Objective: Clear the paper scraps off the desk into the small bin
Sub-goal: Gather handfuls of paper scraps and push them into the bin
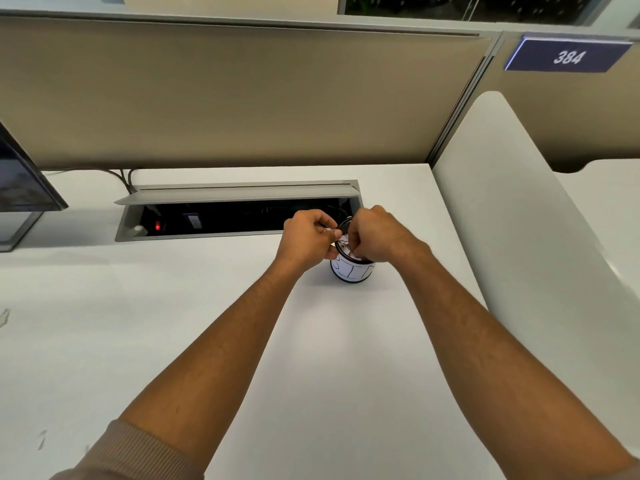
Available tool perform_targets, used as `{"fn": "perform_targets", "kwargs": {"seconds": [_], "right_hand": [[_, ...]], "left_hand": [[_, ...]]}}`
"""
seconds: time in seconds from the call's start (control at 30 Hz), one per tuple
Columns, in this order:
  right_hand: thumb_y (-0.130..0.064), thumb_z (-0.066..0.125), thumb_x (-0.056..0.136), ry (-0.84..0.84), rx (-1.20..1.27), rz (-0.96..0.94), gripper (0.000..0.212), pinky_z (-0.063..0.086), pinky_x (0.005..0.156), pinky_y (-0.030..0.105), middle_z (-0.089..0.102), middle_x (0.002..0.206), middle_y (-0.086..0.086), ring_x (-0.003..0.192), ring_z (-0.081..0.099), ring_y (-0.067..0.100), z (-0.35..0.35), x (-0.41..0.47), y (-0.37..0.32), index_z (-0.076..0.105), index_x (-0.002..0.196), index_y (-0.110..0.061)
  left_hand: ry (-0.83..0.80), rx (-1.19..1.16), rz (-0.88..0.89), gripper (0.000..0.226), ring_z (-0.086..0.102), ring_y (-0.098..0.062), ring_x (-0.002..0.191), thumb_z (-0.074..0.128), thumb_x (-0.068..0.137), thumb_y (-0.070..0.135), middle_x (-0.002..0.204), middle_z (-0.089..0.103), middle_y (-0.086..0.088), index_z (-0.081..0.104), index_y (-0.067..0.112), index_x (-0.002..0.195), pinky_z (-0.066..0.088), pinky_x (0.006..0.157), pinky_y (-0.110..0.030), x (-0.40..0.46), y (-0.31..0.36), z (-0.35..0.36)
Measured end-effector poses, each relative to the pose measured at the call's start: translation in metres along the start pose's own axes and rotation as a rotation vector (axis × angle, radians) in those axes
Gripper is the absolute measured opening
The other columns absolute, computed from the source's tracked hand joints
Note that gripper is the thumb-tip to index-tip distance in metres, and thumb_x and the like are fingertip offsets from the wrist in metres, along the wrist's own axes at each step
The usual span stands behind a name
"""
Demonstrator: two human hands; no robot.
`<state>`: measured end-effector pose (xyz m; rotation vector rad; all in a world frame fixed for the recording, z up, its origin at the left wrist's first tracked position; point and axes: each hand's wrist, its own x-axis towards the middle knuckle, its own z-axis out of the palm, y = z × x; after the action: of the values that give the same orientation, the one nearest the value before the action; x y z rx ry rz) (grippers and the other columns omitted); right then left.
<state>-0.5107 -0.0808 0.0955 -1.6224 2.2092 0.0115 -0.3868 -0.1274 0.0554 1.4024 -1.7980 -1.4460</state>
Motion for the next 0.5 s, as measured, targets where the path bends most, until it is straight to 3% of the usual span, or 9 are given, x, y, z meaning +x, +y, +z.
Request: {"fn": "perform_targets", "kwargs": {"seconds": [0.07,0.27,0.4,0.5], "right_hand": [[-0.01,0.066,0.083,-0.013,-0.011,0.022,0.01,0.054,0.074,0.036,0.057,0.1,0.011,0.08,0.057,0.027,0.013,0.005,0.0,0.068,0.092,-0.011],[-0.014,0.063,0.088,0.002,-0.056,0.041,0.008,0.041,0.066,0.029,0.047,0.092,0.009,0.075,0.05,0.025,0.023,0.017,-0.004,0.062,0.095,-0.01],[-0.012,0.064,0.087,0.013,-0.065,0.054,0.012,0.043,0.066,0.03,0.052,0.095,0.011,0.075,0.05,0.026,0.023,0.014,-0.005,0.064,0.098,-0.008],[-0.013,0.066,0.086,0.044,-0.024,0.069,0.017,0.05,0.071,0.033,0.057,0.101,0.013,0.078,0.053,0.027,0.018,0.006,-0.004,0.067,0.103,-0.007]], "left_hand": [[-0.002,0.006,0.007,0.01,0.072,-0.019,0.06,0.07,0.086,0.01,0.072,0.072,-0.011,0.066,0.007,0.095,0.061,0.069,-0.033,0.001,-0.001,0.0],[0.0,0.031,0.025,0.011,0.072,-0.016,0.06,0.069,0.087,0.011,0.074,0.072,-0.011,0.066,0.008,0.097,0.061,0.068,-0.03,0.004,-0.002,0.001],[0.031,0.058,0.043,0.01,0.071,-0.017,0.06,0.069,0.088,0.011,0.08,0.071,-0.013,0.068,0.008,0.097,0.06,0.063,-0.026,0.001,-0.004,0.003],[0.052,0.154,0.105,0.011,0.071,-0.018,0.064,0.067,0.089,0.017,0.082,0.071,-0.012,0.071,0.008,0.095,0.06,0.068,-0.03,-0.001,-0.001,0.002]]}}
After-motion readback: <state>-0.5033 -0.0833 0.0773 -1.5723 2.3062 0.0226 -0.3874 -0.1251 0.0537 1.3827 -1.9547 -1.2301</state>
